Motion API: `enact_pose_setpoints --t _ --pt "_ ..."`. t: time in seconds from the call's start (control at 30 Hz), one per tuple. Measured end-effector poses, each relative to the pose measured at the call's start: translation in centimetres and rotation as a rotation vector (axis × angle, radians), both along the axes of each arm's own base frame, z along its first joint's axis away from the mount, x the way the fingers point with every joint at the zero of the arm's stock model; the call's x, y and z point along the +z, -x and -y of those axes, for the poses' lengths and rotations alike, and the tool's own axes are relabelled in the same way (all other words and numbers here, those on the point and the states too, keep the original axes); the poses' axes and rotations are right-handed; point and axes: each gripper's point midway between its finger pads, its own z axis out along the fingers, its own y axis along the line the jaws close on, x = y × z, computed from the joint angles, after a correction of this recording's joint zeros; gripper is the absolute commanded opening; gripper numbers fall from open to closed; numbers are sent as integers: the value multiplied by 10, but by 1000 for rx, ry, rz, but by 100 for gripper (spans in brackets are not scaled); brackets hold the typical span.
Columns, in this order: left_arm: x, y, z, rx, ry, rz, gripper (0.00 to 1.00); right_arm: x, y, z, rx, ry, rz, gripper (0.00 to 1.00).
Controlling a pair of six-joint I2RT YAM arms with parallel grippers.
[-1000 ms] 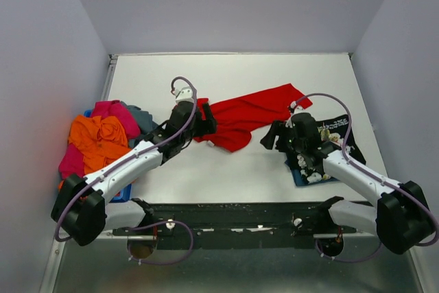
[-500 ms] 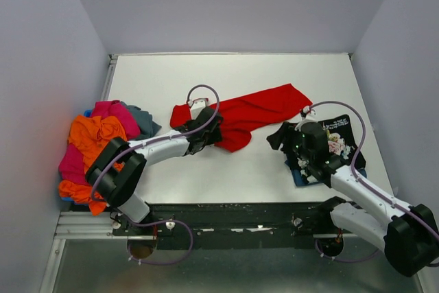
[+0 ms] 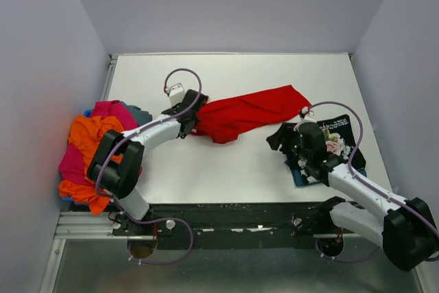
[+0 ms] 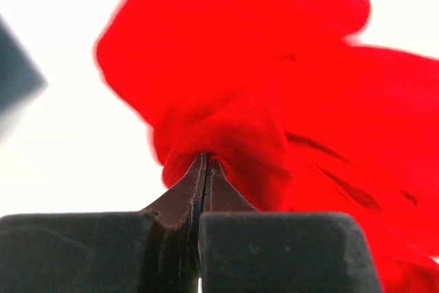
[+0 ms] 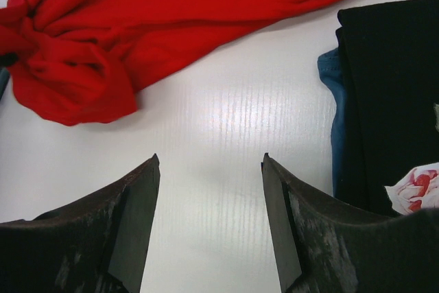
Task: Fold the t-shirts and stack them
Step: Flatten out the tshirt
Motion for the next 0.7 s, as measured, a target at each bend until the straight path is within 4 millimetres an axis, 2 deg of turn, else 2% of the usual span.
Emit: enact_pose_setpoints --t 0.17,0.3,0.33,0.37,0.4,0.47,0.53,0.6,0.7 --pt "18 -25 -79 174 -15 25 0 -1 -1 2 -19 2 -2 69" --pt "43 -31 -131 301 -7 73 1 -4 -5 10 -67 17 -6 69" --pt "51 -31 -139 322 -2 89 11 -6 -6 11 -80 24 -13 69" --pt "57 -31 -145 335 2 105 29 -9 -6 13 -90 34 -25 68" --pt "65 -30 -150 342 5 123 40 -11 -8 13 -97 41 -40 68" --pt "82 -29 -155 342 14 166 54 -19 -10 13 -102 60 -75 65" --pt "101 -29 -151 314 38 213 68 -27 -10 12 -106 78 -121 63" --pt "116 -27 -143 269 73 252 72 -38 -10 13 -121 101 -183 60" --pt "127 -18 -129 205 113 279 72 -51 -9 19 -170 146 -279 54"
